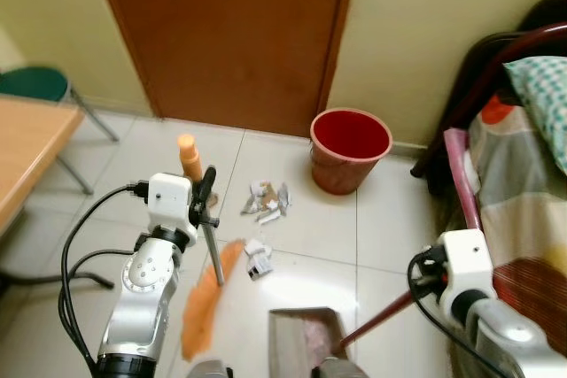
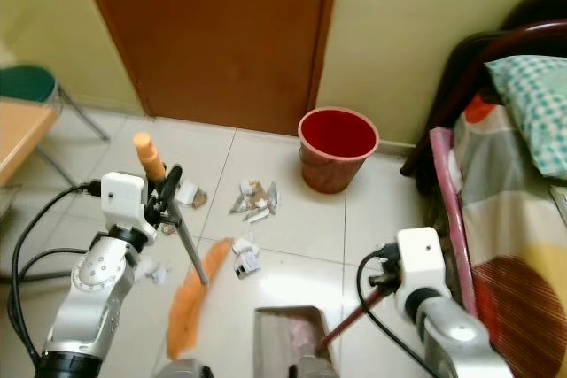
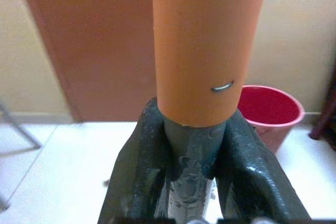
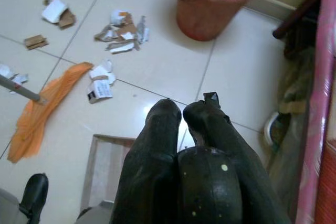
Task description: Sweep floor
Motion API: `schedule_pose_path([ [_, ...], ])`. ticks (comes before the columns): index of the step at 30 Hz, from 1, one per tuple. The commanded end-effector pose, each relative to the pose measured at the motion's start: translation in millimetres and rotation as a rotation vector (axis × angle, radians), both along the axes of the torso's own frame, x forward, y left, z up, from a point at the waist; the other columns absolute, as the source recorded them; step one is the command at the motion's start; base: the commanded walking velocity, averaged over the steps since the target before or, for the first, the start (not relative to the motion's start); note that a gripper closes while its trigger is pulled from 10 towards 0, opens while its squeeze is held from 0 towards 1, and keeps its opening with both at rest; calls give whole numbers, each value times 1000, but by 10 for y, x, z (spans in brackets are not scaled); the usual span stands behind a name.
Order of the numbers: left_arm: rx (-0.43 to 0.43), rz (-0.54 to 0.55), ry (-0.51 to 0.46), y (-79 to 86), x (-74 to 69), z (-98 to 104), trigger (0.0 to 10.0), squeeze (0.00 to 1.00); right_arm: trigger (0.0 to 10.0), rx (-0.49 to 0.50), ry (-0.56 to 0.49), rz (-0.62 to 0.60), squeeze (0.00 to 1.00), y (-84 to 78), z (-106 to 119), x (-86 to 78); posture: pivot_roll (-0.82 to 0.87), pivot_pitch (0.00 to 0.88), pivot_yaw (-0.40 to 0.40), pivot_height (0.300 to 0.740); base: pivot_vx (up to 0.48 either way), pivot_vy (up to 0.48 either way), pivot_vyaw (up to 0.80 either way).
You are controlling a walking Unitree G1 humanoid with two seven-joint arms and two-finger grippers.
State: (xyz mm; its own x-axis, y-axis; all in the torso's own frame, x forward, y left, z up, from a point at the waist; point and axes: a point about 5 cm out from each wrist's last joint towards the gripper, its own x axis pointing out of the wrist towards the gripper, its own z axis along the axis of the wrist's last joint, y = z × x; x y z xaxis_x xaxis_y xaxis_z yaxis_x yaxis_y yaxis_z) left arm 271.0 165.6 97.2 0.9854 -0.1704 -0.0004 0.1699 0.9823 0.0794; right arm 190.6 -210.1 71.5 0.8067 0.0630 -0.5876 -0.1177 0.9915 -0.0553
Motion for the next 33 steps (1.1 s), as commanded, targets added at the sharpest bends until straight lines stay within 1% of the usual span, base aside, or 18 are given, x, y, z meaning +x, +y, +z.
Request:
schedule_pose_path([
  [1,15,10,-13,26,8,35,10000,0,10000,-54,163,-70,0,-151,-215,-128,-57,133,-62,740,0,0,0],
  [2,16,12,-12,28,19,39,10000,0,10000,-28,96,-90,0,-100,-155,20,-57,133,-62,740,0,0,0],
  [4,16,15,-13,30,26,46,10000,0,10000,-15,43,-92,0,-53,-103,127,-57,133,-62,740,0,0,0],
  [5,17,18,-15,35,30,52,10000,0,10000,-7,6,-96,0,-15,-67,195,-46,121,-43,740,0,0,0],
  [6,18,21,-16,41,32,57,10000,0,0,13,-20,-101,0,19,-45,244,-46,121,-38,740,0,0,0],
  [7,18,21,-16,41,32,57,10000,0,0,13,-20,-101,0,19,-45,244,-46,121,-38,740,0,0,0],
  [9,18,27,-17,54,31,63,10000,0,0,-42,-118,-112,0,120,8,448,-45,121,-30,740,0,0,0],
  [10,19,27,-17,56,31,64,10000,0,4510,-35,-124,-131,0,140,10,473,-40,122,-27,740,0,0,0],
  [11,20,26,-16,58,31,64,10000,0,6510,-18,-126,-156,0,169,7,497,-40,122,-27,740,0,0,0],
  [12,20,25,-16,58,32,64,10000,0,10000,-9,-129,-163,0,194,7,515,-40,122,-27,740,0,0,0],
  [16,19,15,-20,33,66,77,10000,0,10000,6,-190,-156,0,384,5,627,-46,118,-22,740,0,0,0],
  [18,18,12,-23,25,73,83,10000,0,10000,18,-209,-165,0,400,14,648,-46,118,-22,740,0,0,0],
  [20,17,8,-29,6,85,94,10000,0,10000,45,-297,-199,0,409,81,734,-45,116,-23,740,0,0,0],
  [23,16,6,-32,-2,90,95,10000,0,10000,31,-366,-237,0,364,123,824,-43,111,-27,740,0,0,0],
  [26,15,4,-34,-9,84,95,10000,0,10000,43,-384,-268,0,331,122,875,-41,111,-28,740,0,0,0],
  [27,15,3,-35,-11,82,95,10000,0,10000,45,-415,-276,0,323,160,908,-39,110,-29,740,0,0,0],
  [28,14,3,-36,-13,79,95,10000,0,10000,47,-456,-277,0,326,211,956,-39,110,-29,740,0,0,0],
  [33,11,3,-38,-20,83,97,10000,0,10000,42,-506,-266,0,369,258,1034,-39,110,-34,740,202,0,0],
])
